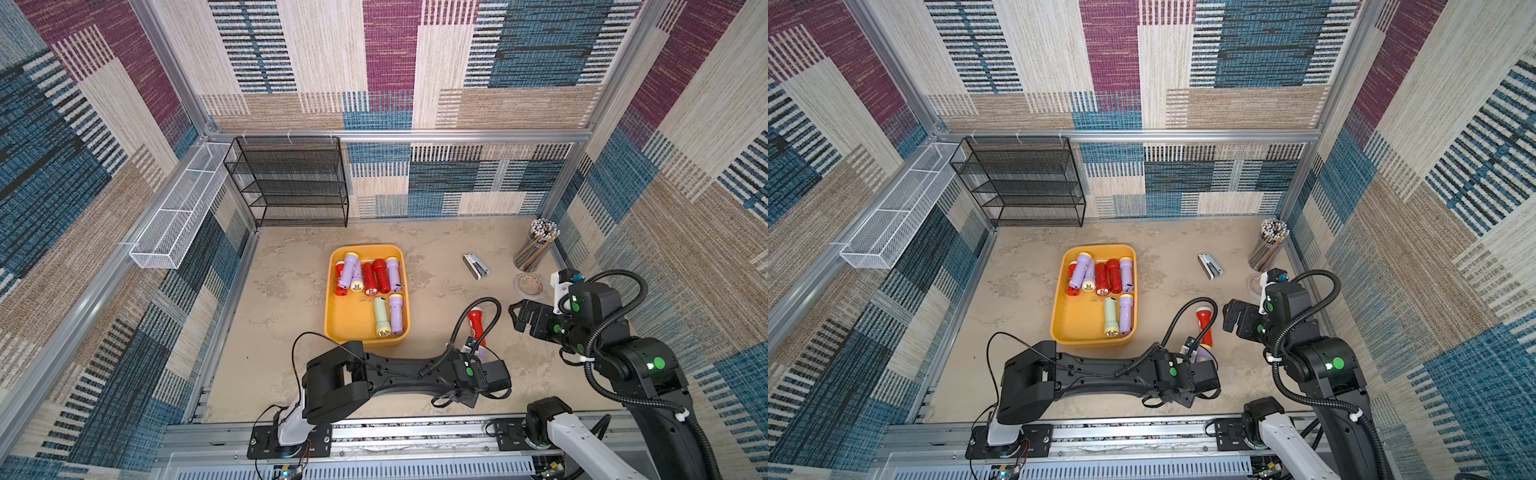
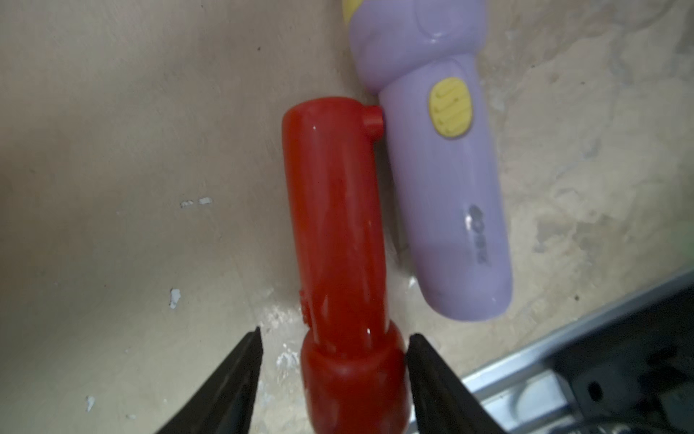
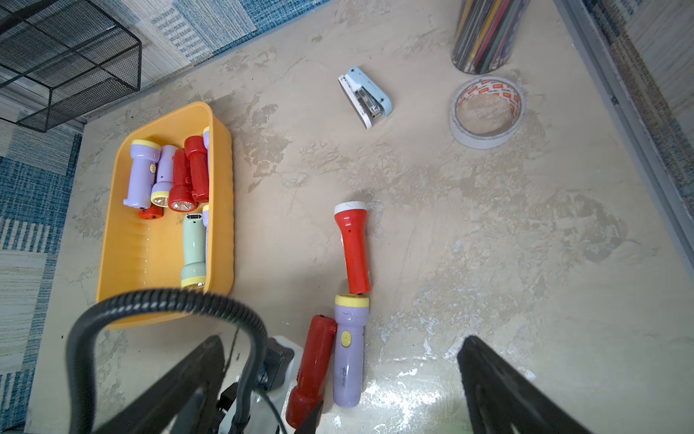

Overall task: Put the flashlights into the storage boxes
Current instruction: Pick up the flashlight from the center of the board.

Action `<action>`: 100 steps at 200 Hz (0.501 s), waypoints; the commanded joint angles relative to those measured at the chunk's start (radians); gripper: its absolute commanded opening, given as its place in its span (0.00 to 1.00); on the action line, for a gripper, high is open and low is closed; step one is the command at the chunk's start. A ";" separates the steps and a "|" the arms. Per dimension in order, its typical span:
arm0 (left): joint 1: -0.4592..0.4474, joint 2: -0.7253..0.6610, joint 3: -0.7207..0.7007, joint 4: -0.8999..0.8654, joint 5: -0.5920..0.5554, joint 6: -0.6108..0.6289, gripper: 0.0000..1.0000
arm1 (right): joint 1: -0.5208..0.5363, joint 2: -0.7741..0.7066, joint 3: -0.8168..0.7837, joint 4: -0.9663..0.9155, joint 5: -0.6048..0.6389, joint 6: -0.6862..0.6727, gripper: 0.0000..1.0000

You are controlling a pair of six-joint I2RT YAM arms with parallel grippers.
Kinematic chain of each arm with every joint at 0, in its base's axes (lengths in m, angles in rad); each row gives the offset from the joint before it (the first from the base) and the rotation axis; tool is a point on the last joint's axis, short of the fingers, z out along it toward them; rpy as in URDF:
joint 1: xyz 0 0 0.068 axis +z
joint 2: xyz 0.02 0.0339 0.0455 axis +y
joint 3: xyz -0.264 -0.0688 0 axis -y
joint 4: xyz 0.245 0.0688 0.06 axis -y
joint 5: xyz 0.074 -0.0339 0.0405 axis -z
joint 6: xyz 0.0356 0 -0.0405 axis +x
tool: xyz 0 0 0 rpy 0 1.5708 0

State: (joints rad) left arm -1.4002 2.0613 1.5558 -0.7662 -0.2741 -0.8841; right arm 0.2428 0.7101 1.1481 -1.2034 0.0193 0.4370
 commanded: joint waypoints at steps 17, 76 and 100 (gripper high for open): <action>0.037 0.012 -0.012 0.019 0.022 0.024 0.54 | 0.000 -0.037 -0.025 -0.022 -0.027 0.007 1.00; 0.064 0.069 0.059 -0.028 0.034 0.074 0.50 | 0.000 -0.074 -0.050 -0.011 -0.040 0.000 1.00; 0.078 0.089 0.057 -0.029 0.050 0.076 0.38 | 0.001 -0.080 -0.055 -0.012 -0.046 0.001 1.00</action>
State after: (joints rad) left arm -1.3331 2.1365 1.6123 -0.7689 -0.2382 -0.8463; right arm 0.2428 0.6353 1.0985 -1.2297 -0.0170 0.4400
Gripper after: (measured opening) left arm 0.416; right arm 0.995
